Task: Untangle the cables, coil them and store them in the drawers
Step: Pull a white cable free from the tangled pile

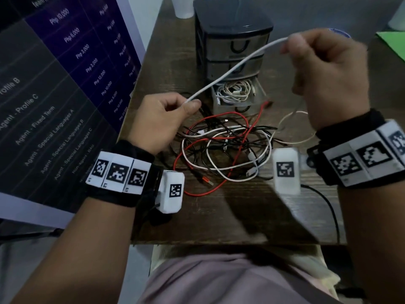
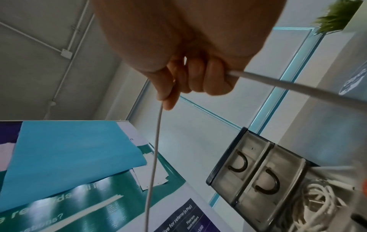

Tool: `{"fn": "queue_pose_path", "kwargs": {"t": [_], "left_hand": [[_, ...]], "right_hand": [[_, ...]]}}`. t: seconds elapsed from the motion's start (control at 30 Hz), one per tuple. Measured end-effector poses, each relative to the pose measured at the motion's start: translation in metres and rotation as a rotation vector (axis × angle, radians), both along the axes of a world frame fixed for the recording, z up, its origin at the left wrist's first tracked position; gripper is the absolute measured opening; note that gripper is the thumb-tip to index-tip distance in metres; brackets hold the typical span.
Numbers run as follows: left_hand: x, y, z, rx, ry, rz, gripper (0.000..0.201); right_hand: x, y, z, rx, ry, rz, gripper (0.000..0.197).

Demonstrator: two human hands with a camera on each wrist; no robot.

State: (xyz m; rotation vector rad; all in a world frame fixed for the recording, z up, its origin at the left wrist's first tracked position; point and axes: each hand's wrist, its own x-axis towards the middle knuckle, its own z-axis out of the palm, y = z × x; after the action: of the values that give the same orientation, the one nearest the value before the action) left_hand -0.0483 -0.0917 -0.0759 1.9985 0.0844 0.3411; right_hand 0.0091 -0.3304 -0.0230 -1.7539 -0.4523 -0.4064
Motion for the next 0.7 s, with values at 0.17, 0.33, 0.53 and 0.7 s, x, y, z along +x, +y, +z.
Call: {"fn": "queue_pose_path", "kwargs": {"t": [0.17,0.33,0.53,0.7], "left_hand": [[0.000,0.001,-0.013,0.049,0.210,-0.136,0.024],[0.003,0.004,-0.014,-0.090,0.046,-0.015,0.025],[0.008,0.007,-0.008,-0.003,-0.161,0.117,0.017],[0.006,0.006,-0.020,0.036,0.019,0.056,0.009]], "right_hand": [[0.005,-0.010,-0.002,0.180,0.032,-0.083,0.018],[0.007,-0.015,-0.004,0.106,0.059,-0.100,0.016],[0.010,-0.031,0.003,-0.007,0.020,-0.202,0.008],[0.011,-0.038,-0.001,-0.016,0.003,-0.253,0.003]]}}
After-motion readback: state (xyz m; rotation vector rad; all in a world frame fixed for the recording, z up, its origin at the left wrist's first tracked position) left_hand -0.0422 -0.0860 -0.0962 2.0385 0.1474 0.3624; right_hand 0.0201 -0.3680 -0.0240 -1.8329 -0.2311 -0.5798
